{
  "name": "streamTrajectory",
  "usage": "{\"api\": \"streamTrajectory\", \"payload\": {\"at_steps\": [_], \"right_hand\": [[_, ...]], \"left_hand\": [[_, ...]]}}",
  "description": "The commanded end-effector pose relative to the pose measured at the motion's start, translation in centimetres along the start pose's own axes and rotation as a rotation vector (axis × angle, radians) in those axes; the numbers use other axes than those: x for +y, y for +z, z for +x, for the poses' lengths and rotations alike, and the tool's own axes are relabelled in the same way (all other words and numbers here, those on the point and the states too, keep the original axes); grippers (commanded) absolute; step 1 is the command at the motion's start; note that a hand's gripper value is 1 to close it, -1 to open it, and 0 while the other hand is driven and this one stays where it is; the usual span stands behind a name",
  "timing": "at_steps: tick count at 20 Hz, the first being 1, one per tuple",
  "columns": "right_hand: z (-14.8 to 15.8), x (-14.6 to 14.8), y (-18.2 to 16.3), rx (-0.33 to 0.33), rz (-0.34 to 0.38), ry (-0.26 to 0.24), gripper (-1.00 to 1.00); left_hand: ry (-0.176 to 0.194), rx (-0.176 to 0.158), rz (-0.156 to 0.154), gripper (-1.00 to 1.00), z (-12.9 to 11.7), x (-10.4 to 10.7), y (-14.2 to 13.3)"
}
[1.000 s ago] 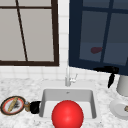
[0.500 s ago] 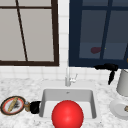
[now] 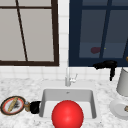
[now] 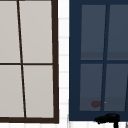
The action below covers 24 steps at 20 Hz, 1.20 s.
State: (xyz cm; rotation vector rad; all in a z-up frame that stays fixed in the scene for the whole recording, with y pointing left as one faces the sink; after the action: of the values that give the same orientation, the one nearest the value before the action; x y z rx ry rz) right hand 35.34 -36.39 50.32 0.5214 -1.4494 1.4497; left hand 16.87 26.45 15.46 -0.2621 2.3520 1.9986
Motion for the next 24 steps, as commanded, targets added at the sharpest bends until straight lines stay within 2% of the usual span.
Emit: {"api": "streamTrajectory", "payload": {"at_steps": [1,2,3,5,7,8,12,13,16,18,21,24], "right_hand": [[-1.1,-2.2,-0.9,0.010,0.022,-0.074,-1.00],[-1.3,-2.3,-0.9,0.006,0.051,-0.086,-1.00],[-1.0,-1.3,-0.5,-0.012,0.078,-0.079,-1.00],[0.9,1.3,0.8,-0.016,0.050,-0.050,-1.00],[1.6,3.0,0.8,-0.011,0.020,0.002,-1.00],[1.6,3.6,0.8,0.002,0.005,0.020,-1.00],[2.2,6.1,0.4,0.058,-0.027,0.026,-1.00],[2.5,6.5,0.5,0.067,-0.031,0.013,-1.00],[2.7,9.0,0.3,0.100,-0.011,0.045,-1.00],[2.3,10.4,0.2,0.136,-0.009,0.046,-1.00],[2.3,11.4,0.2,0.171,-0.025,0.093,-1.00],[2.3,12.5,-0.1,0.220,-0.006,0.109,-1.00]], "left_hand": [[0.000,0.000,0.000,0.00,0.0,0.0,0.0],[0.000,0.000,0.000,0.00,0.0,0.0,0.0],[0.000,0.000,0.000,0.00,0.0,0.0,0.0],[0.000,0.000,0.000,0.00,0.0,0.0,0.0],[0.000,0.000,0.000,0.00,0.0,0.0,0.0],[0.000,0.000,0.000,0.00,0.0,0.0,0.0],[0.000,0.000,0.000,0.00,0.0,0.0,0.0],[0.000,0.000,0.000,0.00,0.0,0.0,0.0],[0.000,0.000,0.000,0.00,0.0,0.0,0.0],[0.000,0.000,0.000,0.00,0.0,0.0,0.0],[0.000,0.000,0.000,0.00,0.0,0.0,0.0],[0.000,0.000,0.000,0.00,0.0,0.0,0.0]]}}
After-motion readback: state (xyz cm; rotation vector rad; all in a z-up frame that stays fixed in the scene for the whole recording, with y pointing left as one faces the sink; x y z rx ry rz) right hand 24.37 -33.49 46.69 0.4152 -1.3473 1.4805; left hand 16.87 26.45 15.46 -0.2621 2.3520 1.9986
